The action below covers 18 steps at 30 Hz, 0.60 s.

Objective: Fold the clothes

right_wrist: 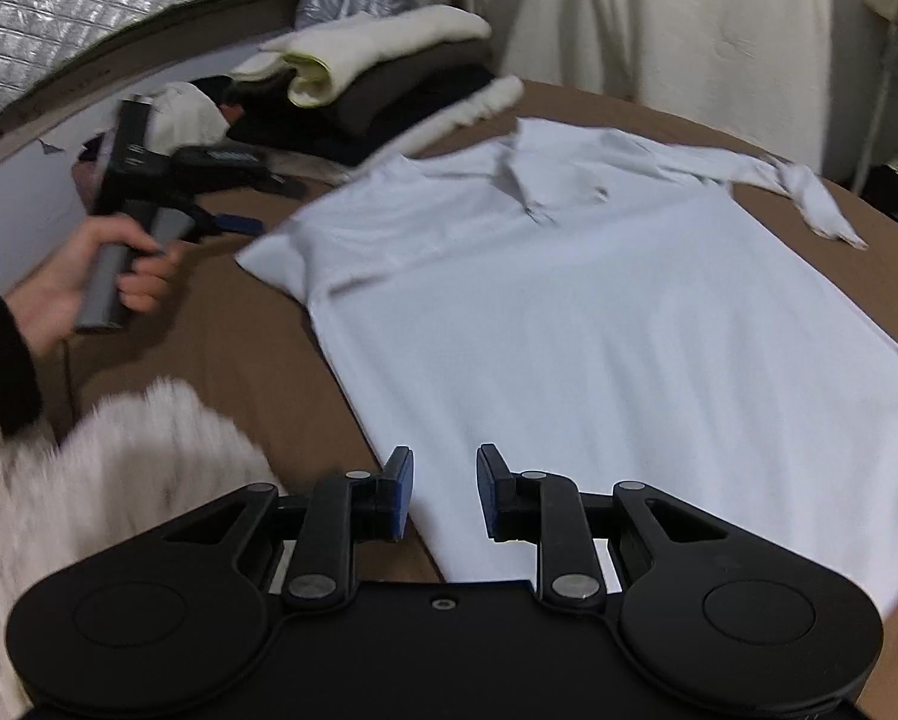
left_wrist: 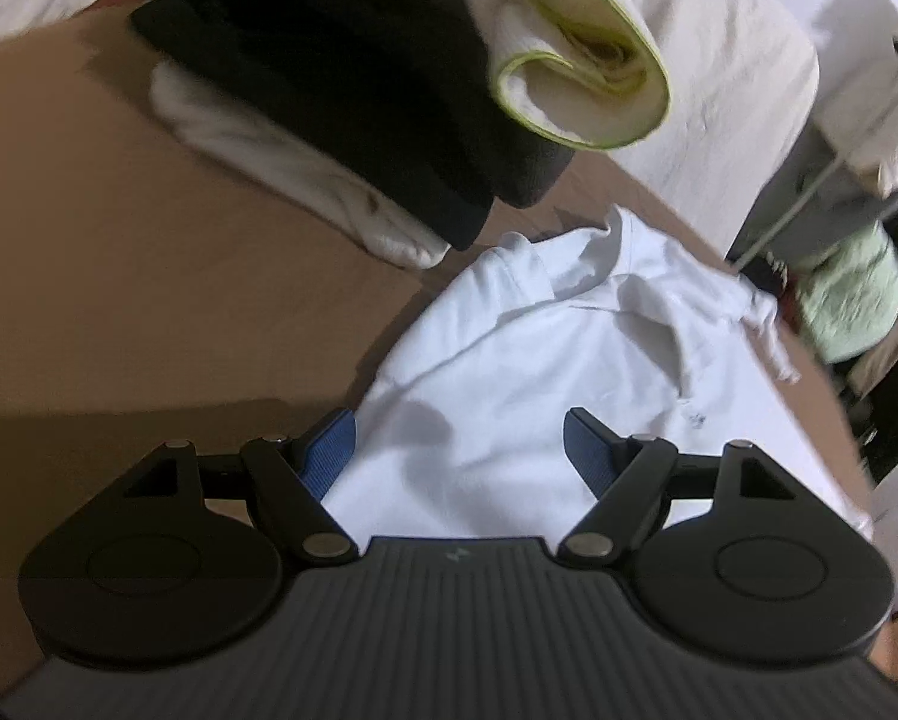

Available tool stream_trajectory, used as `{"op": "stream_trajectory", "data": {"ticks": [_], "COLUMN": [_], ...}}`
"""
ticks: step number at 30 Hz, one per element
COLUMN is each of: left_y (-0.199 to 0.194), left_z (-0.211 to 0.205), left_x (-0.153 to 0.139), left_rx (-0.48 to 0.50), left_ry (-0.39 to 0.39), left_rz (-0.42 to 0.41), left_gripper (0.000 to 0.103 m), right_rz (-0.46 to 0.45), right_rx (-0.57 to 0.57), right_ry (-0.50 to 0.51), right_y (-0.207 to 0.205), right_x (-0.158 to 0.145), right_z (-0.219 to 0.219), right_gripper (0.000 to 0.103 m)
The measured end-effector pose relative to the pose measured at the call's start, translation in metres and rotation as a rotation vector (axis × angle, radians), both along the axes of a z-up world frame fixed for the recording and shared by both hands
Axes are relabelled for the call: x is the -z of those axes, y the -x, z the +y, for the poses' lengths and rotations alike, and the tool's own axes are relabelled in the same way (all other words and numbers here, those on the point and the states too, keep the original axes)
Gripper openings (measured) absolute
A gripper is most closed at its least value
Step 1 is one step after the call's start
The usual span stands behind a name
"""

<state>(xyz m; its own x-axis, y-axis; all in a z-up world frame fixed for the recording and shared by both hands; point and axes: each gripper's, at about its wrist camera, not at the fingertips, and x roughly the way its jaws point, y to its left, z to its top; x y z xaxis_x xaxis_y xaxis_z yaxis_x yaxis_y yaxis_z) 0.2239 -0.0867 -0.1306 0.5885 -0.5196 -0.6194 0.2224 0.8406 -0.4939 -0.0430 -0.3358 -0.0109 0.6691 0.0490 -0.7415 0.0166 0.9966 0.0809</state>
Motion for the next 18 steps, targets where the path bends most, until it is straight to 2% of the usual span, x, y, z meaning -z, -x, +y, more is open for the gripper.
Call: {"op": "stream_trajectory", "data": {"ticks": [3,7,9,11,13,15,18], "left_y": [0.001,0.022,0.032,0.047,0.055,0.060,0.060], "left_z": [-0.004,0.005,0.013,0.027,0.044,0.060,0.058], "left_x": [-0.003,0.001,0.005,0.005,0.008,0.015,0.016], "left_rx": [0.027,0.039,0.038,-0.013,-0.068,-0.113,-0.106], "left_ry": [-0.025,0.003,-0.022,-0.077,-0.047,0.024,0.011], "left_rz": [-0.020,0.037,0.084,0.101,0.127,0.164,0.169], "left_gripper": [0.076,0.076,0.076,0.077,0.077,0.077,0.077], "right_rz": [-0.032,-0.050,-0.035,-0.008,0.017,0.019,0.031], "right_rx": [-0.042,-0.120,-0.153,-0.177,-0.178,-0.162,-0.153], "right_ry": [-0.039,-0.093,-0.092,-0.101,-0.112,-0.137,-0.176], "right_y": [-0.028,-0.069,-0.091,-0.111,-0.125,-0.133,-0.141], "right_x": [-0.006,0.000,0.012,0.024,0.033,0.038,0.047], "right_z": [0.010,0.027,0.036,0.042,0.043,0.040,0.037], "right_gripper": [0.032,0.043,0.044,0.044,0.044,0.044,0.044]}}
